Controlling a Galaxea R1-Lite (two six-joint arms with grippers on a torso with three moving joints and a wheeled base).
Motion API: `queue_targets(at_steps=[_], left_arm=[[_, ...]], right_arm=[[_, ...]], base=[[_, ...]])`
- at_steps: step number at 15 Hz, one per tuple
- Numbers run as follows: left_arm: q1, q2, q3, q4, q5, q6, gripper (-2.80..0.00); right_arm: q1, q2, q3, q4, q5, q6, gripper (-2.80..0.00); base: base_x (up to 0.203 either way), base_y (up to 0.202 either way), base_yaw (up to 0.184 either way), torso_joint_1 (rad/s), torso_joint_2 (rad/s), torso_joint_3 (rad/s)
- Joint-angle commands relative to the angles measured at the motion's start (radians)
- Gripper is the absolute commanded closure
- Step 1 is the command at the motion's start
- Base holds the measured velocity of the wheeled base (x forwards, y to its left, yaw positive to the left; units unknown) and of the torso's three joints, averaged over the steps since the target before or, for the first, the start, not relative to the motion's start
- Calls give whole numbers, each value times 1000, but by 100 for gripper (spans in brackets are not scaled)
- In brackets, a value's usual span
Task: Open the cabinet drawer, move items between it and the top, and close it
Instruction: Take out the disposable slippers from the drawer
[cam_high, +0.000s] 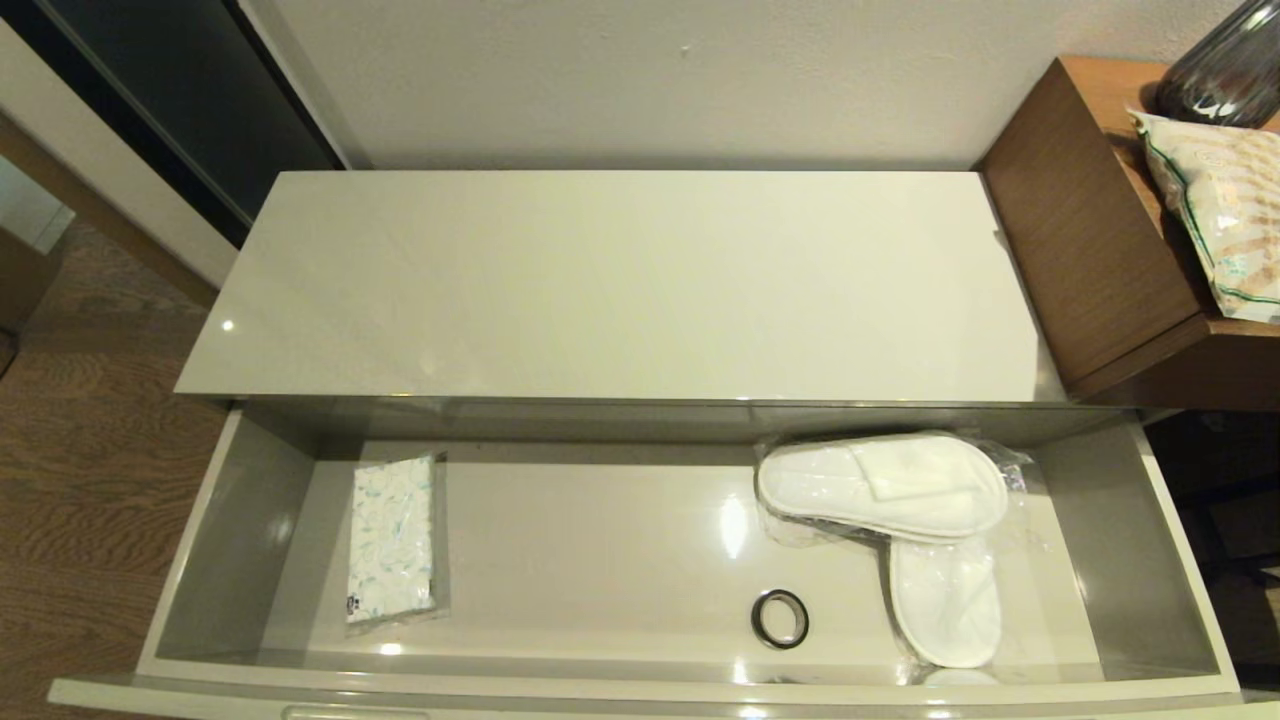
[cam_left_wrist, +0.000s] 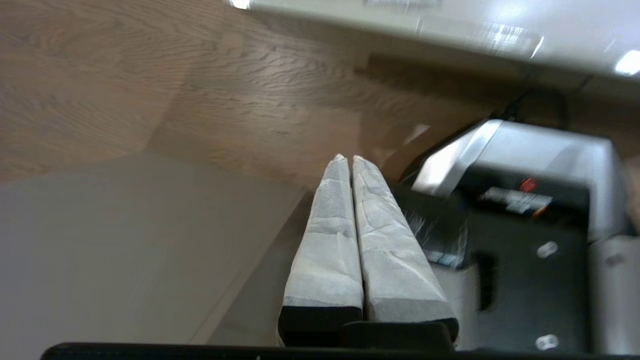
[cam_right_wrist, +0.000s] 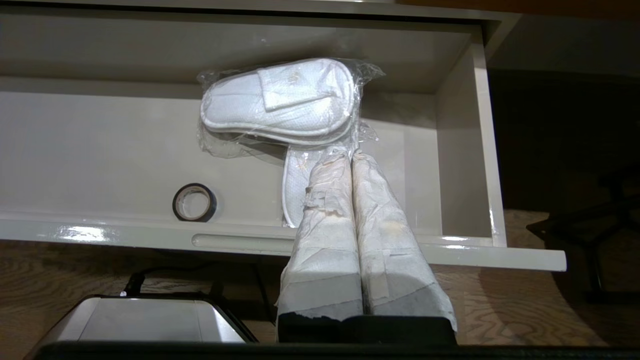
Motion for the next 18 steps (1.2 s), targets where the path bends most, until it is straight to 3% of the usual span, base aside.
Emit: queue_targets(at_steps=[1,4,5,6,8,10,12,13,14,16,18], left_arm=[[20,-149,90,14,-7,64,0],[32,-229,149,114,-34,166,0],[33,-225,159,82,-38,170,0],[33,-226,185,-21,-40,164,0],[34,-226,357,-354,-38,107,0],[34,-226,620,-752,-34,61,0],[34,-226,822,-1208,-66,56,0],[34,-226,869,-1346,-98,62,0],[34,-225,887,-1399,-126,83,0],[35,-226,916,-1283,-186,149,0],[34,-226,927,-1254,-209,171,0]], right_arm=[[0,1,0,0,1,-1,0],[0,1,0,0,1,-1,0],[0,1,0,0,1,1,0],[0,1,0,0,1,1,0],[0,1,0,0,1,1,0],[0,1,0,0,1,1,0],[0,1,0,0,1,1,0],[0,1,0,0,1,1,0],[0,1,0,0,1,1,0],[0,1,0,0,1,1,0],[0,1,0,0,1,1,0]], base=[[0,0,0,0,0,0],[0,0,0,0,0,0],[0,0,0,0,0,0],[0,0,0,0,0,0],[0,0,0,0,0,0],[0,0,0,0,0,0],[0,0,0,0,0,0],[0,0,0,0,0,0],[0,0,0,0,0,0],[0,0,0,0,0,0],[0,0,0,0,0,0]])
